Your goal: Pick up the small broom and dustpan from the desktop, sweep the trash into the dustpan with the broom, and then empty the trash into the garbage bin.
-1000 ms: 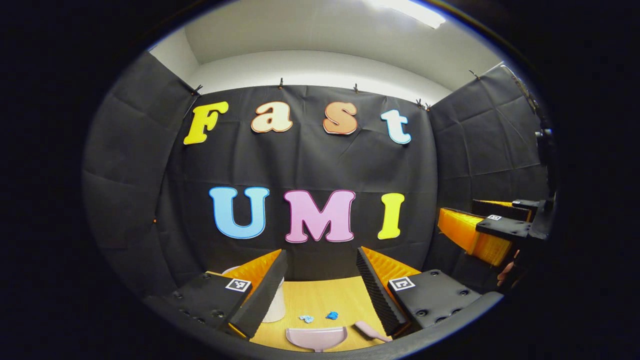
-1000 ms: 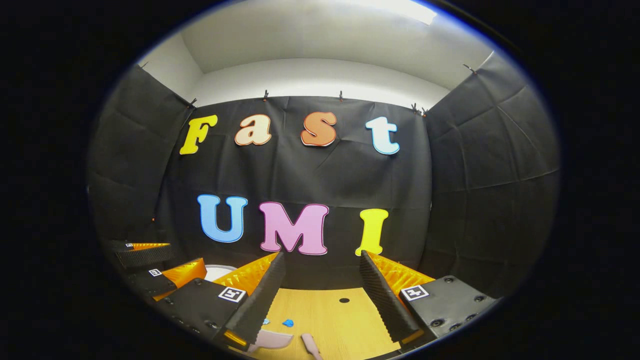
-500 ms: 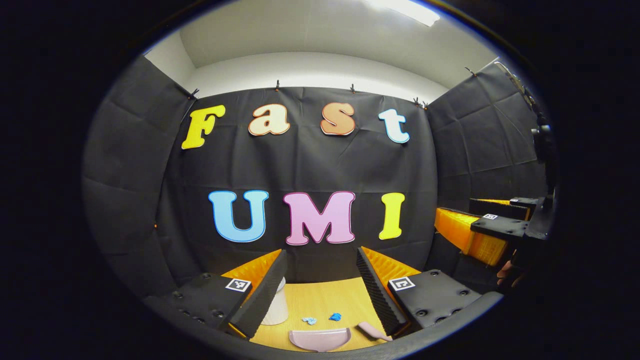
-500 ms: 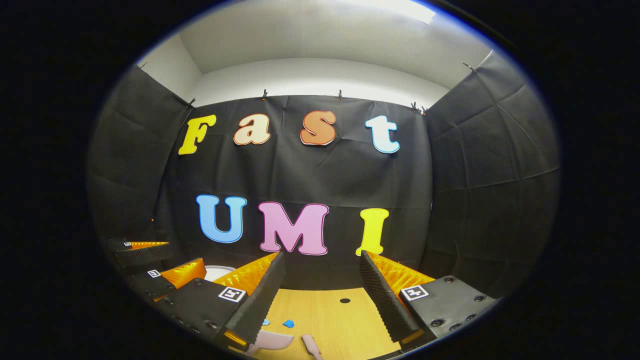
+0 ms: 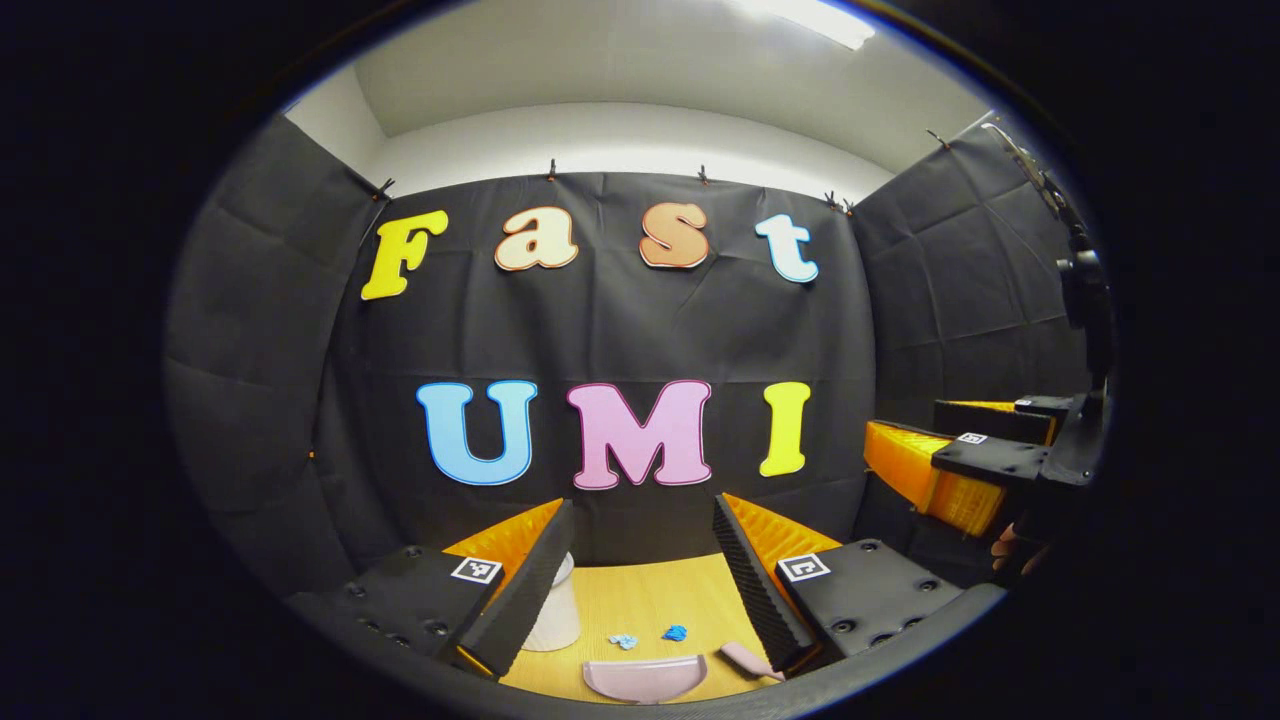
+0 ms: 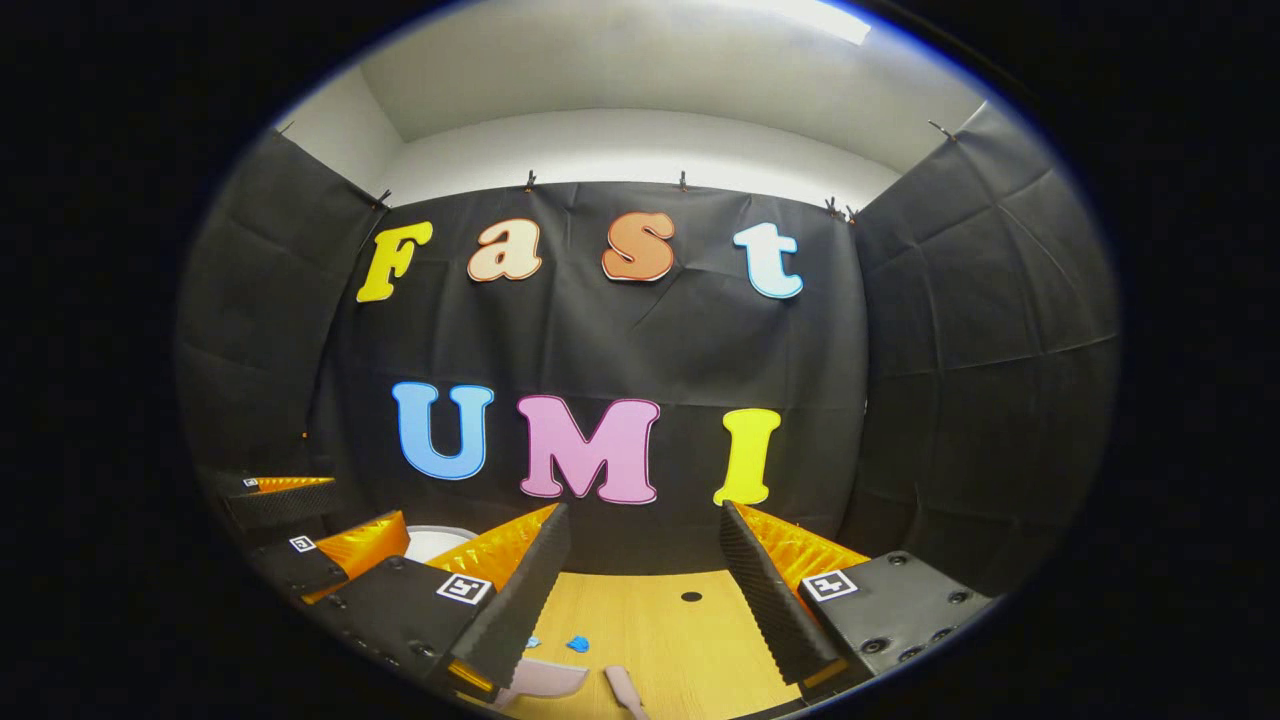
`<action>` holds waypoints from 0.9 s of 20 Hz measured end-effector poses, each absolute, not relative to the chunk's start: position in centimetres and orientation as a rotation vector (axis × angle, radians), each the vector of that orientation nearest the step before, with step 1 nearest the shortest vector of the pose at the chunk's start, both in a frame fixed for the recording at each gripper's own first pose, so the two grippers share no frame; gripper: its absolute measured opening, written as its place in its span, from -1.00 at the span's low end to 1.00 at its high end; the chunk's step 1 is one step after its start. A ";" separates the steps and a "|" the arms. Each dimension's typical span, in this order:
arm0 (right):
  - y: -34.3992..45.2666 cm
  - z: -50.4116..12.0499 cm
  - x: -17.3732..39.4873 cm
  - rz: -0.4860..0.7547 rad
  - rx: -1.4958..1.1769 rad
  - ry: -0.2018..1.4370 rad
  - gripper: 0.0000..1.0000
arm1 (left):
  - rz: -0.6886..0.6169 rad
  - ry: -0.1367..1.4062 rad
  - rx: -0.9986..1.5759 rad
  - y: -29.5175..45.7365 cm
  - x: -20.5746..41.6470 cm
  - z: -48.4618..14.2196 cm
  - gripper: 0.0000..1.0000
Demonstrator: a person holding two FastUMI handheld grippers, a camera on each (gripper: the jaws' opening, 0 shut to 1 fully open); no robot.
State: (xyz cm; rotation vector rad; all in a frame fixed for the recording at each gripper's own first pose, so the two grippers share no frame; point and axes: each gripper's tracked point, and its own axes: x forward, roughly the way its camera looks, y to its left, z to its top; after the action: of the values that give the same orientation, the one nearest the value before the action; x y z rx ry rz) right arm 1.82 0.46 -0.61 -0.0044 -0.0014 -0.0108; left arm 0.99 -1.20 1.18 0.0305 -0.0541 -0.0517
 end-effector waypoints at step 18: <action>1.0 -7.2 7.1 0.064 0.031 0.143 0.84 | -0.028 0.166 -0.067 -2.0 5.1 -5.7 0.65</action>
State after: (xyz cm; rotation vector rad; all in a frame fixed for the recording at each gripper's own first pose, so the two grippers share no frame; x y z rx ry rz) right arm 7.05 1.02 -7.24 0.0311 0.1434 0.0640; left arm 5.07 -2.00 -5.74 -0.0670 0.1656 -0.0276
